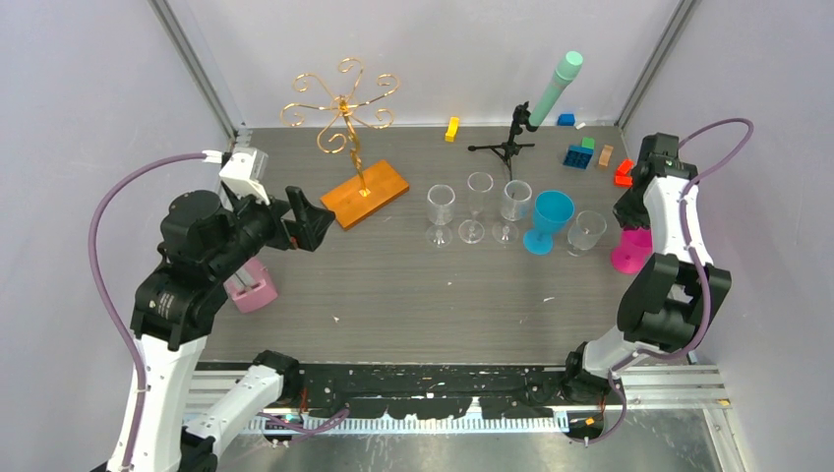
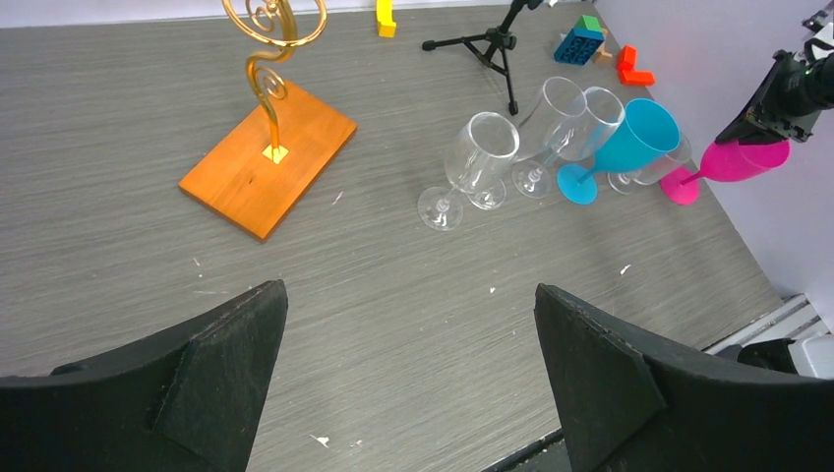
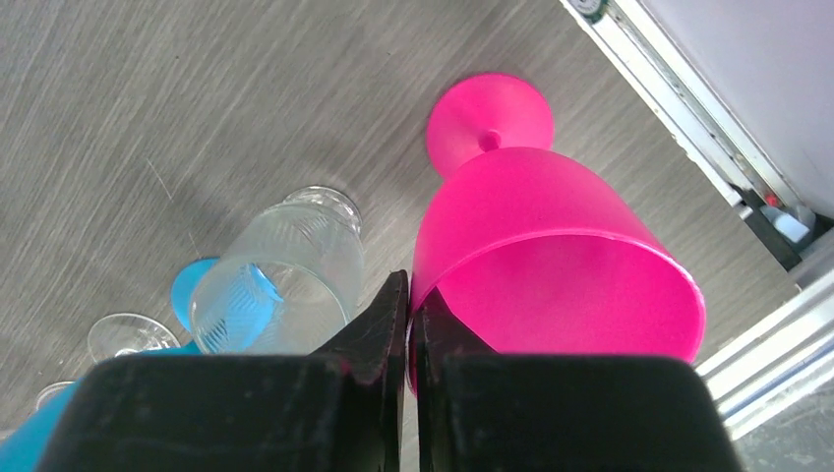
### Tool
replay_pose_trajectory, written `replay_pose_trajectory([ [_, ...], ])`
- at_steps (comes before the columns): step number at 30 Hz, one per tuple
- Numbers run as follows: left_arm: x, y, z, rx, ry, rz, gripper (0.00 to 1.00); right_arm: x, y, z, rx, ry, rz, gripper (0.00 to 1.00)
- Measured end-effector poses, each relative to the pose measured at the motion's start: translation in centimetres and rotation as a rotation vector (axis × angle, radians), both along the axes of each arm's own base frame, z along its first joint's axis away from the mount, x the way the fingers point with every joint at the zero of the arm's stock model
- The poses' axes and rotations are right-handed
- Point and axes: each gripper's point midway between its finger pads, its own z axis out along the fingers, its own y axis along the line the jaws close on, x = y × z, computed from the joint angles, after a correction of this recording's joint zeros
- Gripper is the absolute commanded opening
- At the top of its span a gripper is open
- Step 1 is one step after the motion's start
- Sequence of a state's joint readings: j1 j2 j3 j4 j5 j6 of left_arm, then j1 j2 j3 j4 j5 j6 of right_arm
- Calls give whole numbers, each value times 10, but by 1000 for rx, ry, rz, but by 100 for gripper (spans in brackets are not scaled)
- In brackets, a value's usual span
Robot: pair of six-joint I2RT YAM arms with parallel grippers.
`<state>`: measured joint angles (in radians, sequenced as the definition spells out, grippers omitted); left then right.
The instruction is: Take the wine glass off the wine glass rack
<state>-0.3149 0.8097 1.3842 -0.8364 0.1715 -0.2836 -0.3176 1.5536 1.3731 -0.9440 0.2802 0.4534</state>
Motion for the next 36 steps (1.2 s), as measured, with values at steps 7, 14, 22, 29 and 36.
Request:
replay_pose_trajectory([
  [7, 7, 4, -13, 22, 54, 34, 100, 21, -7, -1, 58, -53, 17, 36],
  [14, 10, 9, -28, 40, 123, 76, 100, 31, -8, 0, 75, -72, 37, 73],
  [22, 6, 17, -38, 63, 162, 112, 100, 26, -13, 51, -9, -181, 42, 90],
  [29, -3, 25, -39, 52, 148, 148, 100, -2, 38, 141, -66, -500, 102, 91],
  [36, -14, 36, -27, 37, 89, 190, 100, -62, 93, 187, -18, -767, 206, 92],
])
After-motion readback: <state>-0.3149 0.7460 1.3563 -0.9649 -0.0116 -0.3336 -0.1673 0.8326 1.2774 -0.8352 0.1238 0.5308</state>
